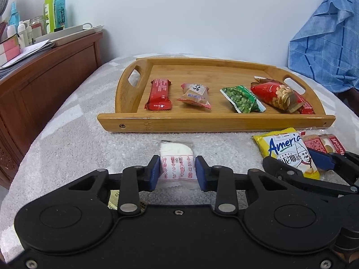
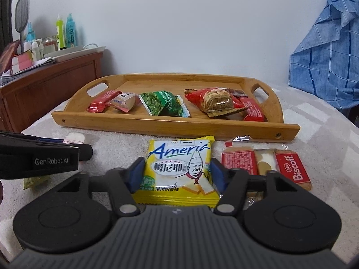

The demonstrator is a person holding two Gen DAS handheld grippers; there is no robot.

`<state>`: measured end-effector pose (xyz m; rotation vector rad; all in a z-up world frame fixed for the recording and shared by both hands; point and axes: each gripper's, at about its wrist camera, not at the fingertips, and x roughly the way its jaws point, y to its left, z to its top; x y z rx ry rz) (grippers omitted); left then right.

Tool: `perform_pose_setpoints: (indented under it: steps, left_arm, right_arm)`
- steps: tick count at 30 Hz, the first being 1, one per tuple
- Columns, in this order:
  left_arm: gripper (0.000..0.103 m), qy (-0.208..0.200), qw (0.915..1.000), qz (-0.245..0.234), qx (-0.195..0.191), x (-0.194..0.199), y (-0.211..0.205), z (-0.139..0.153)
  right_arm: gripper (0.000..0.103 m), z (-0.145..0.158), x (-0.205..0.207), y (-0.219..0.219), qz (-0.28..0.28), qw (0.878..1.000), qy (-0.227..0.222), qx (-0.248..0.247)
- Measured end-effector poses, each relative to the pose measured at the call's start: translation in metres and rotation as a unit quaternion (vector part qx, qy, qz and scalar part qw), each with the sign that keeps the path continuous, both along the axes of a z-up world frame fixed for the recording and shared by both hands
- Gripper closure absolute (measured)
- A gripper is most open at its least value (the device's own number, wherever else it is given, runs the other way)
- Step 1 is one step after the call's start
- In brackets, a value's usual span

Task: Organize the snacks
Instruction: 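Carry both packets onto the tray and open both tools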

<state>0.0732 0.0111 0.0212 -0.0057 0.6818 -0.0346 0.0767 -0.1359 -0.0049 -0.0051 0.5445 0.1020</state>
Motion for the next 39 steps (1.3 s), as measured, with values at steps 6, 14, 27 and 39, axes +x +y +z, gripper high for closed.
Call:
perform_pose_setpoints:
  steps: [6,14,27,39]
  left_arm:
    - [0.071,-0.010,0.9999,-0.002,-0.008,-0.006,0.000,0.011]
    - [0.071,-0.028,0.9993,-0.013,-0.023,0.002,-0.002,0.041]
    - [0.071,-0.057,0.9963,-0.037,-0.052,0.093,-0.017,0.087]
    - [0.071,-0.012,0.9971,-0.032,-0.068,0.178,-0.021,0.058]
  right_arm:
    - [0.047,0.006,-0.006,-0.011,-0.006,0.999,-0.003,0.043]
    - [0.047,0.038,-0.013,-0.029,0.016,0.997,-0.046,0.066]
    - [0.047,0.088,0.095,-0.068,0.023,0.990,-0.040,0.130]
    - [0.047,0.067,0.173,-0.071,0.015,0.992,0.006,0.125]
